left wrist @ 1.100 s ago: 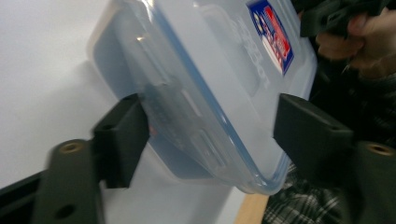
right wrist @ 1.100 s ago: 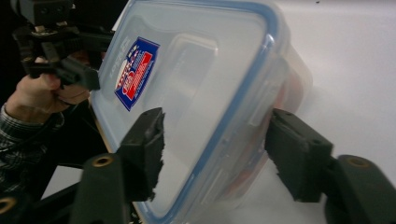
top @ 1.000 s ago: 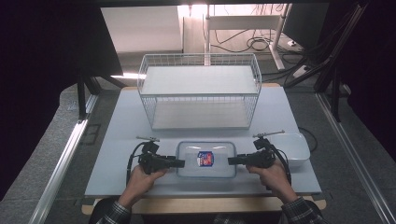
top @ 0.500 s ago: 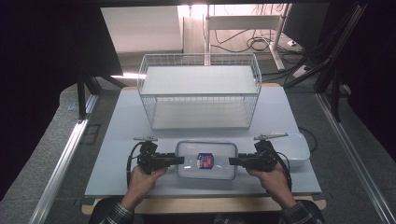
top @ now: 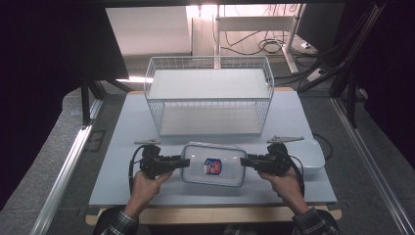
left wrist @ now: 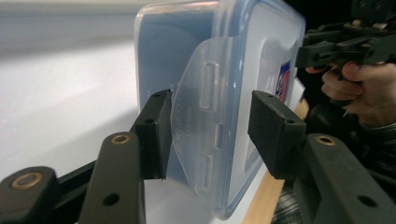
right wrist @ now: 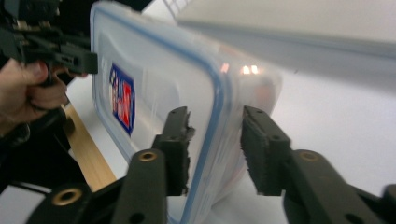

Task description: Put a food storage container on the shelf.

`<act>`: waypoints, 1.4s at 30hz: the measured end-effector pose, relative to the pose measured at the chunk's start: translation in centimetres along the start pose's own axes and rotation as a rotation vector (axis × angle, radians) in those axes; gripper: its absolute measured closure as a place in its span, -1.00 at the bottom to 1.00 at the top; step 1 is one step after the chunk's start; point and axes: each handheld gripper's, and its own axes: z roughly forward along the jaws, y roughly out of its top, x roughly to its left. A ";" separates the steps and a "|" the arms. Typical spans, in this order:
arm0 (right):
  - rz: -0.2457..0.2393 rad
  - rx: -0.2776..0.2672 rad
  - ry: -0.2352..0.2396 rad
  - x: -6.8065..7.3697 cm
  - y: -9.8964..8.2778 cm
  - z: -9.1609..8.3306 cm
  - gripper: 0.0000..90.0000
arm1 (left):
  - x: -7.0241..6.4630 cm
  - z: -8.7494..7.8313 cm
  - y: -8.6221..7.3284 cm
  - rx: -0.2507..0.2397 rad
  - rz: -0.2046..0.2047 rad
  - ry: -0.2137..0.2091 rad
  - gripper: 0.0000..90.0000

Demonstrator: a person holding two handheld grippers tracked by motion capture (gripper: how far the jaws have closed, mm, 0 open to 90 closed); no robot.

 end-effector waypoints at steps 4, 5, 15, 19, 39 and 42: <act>-0.001 0.042 0.004 0.0 -0.6 1.0 0.23 | 0.6 0.1 -0.6 0.016 -0.023 -0.003 0.08; 0.004 0.055 0.013 -0.2 -0.9 1.1 0.28 | 0.7 0.2 -0.8 0.025 -0.030 -0.004 0.08; 0.091 0.055 0.109 -2.5 -0.9 1.9 0.14 | 1.0 0.5 -1.0 0.020 -0.035 -0.015 0.08; 0.160 0.061 0.181 -3.6 -0.7 2.6 0.03 | 0.9 0.6 -0.9 0.024 -0.032 -0.016 0.08; 0.138 0.004 0.104 -1.6 0.0 1.2 0.16 | 0.3 -0.2 0.7 -0.063 -0.038 -0.007 0.11; 0.132 -0.003 0.111 -1.4 0.4 1.1 0.16 | 0.0 -0.6 1.3 -0.069 -0.026 0.000 0.12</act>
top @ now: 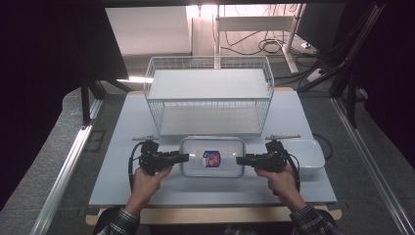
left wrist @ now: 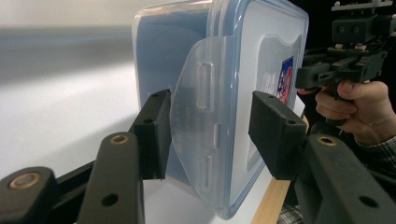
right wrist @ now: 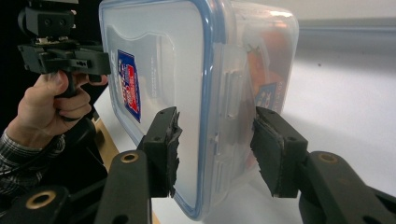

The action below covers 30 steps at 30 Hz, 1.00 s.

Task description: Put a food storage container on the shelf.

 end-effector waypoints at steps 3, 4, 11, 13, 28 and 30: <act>0.001 -0.009 0.011 0.1 0.5 0.0 0.16 | -0.4 -0.4 1.1 -0.005 0.017 0.013 0.12; 0.003 -0.010 0.012 0.1 0.7 -0.1 0.16 | -0.5 -0.5 1.4 -0.002 0.021 0.015 0.12; -0.036 -0.039 0.009 0.9 3.2 -0.8 0.16 | -1.3 -1.2 3.7 -0.029 0.041 0.014 0.12; -0.049 -0.046 0.005 1.2 4.0 -1.1 0.16 | -1.5 -1.5 4.4 -0.037 0.047 0.015 0.12; -0.101 -0.109 0.003 3.2 10.0 -2.6 0.16 | -3.1 -3.4 10.4 -0.090 0.075 0.019 0.12; -0.102 -0.118 0.010 3.3 10.9 -2.7 0.16 | -3.3 -3.7 11.4 -0.095 0.081 0.022 0.12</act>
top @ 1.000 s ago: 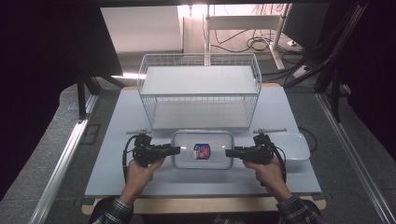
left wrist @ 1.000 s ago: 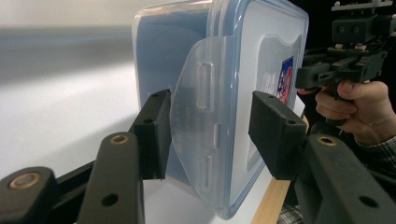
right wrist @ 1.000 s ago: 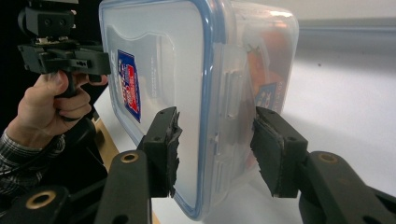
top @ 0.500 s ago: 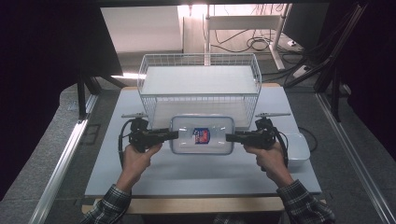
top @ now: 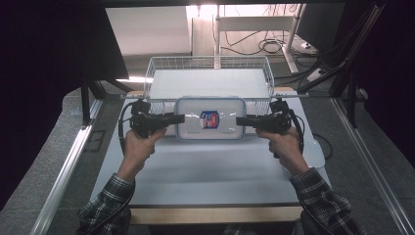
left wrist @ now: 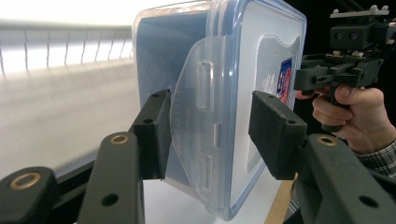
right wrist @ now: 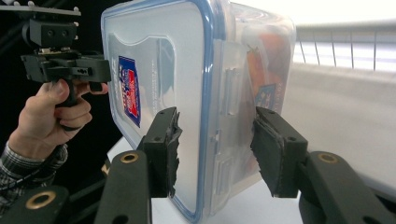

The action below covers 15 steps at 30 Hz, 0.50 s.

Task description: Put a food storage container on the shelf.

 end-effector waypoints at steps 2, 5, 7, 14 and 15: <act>-0.003 -0.009 0.000 0.2 1.0 0.0 0.16 | -0.1 -0.2 1.0 -0.004 0.004 0.002 0.12; -0.016 -0.023 -0.006 0.6 2.7 0.0 0.16 | 0.1 -0.6 2.9 -0.012 0.008 -0.002 0.12; -0.019 -0.026 -0.009 0.7 3.7 0.0 0.16 | 0.1 -0.7 3.7 -0.020 0.004 -0.003 0.12; -0.026 -0.036 -0.026 0.9 6.9 0.6 0.16 | 1.2 -0.8 6.6 -0.042 -0.012 -0.011 0.11; -0.025 -0.032 -0.029 0.9 7.3 0.7 0.15 | 1.4 -0.7 6.9 -0.045 -0.014 -0.009 0.11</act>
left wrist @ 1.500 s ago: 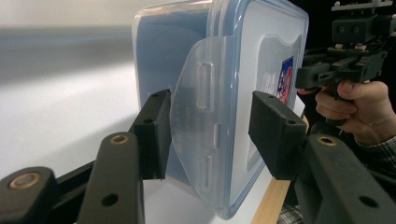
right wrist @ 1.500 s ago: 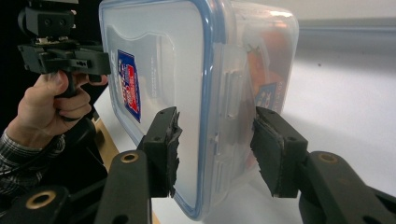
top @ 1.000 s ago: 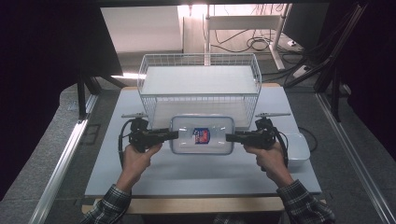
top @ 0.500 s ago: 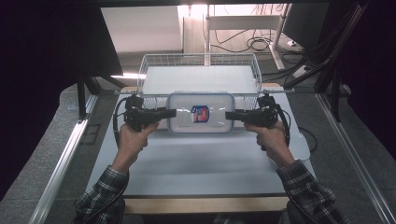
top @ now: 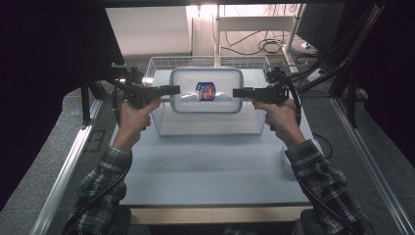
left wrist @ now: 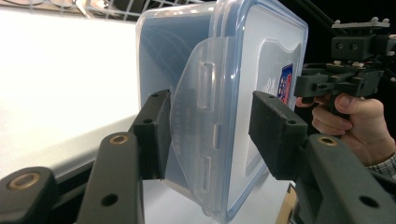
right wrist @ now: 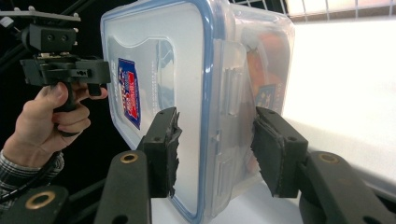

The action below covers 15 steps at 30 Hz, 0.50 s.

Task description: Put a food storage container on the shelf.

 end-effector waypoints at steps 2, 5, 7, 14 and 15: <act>0.004 -0.002 -0.003 -0.2 0.7 0.2 0.15 | 0.2 0.2 0.6 -0.002 -0.007 0.004 0.11; 0.016 -0.009 -0.001 -0.7 1.6 0.6 0.15 | 0.7 0.6 1.4 -0.002 -0.019 0.004 0.10; 0.020 -0.013 -0.009 -1.0 2.1 0.7 0.15 | 1.1 0.9 1.7 -0.004 -0.026 0.000 0.10; 0.053 -0.017 -0.022 -2.1 3.4 1.6 0.14 | 2.4 1.8 2.7 -0.005 -0.055 0.005 0.10; 0.053 -0.017 -0.022 -2.1 3.4 1.6 0.14 | 2.4 1.8 2.7 -0.005 -0.055 0.005 0.10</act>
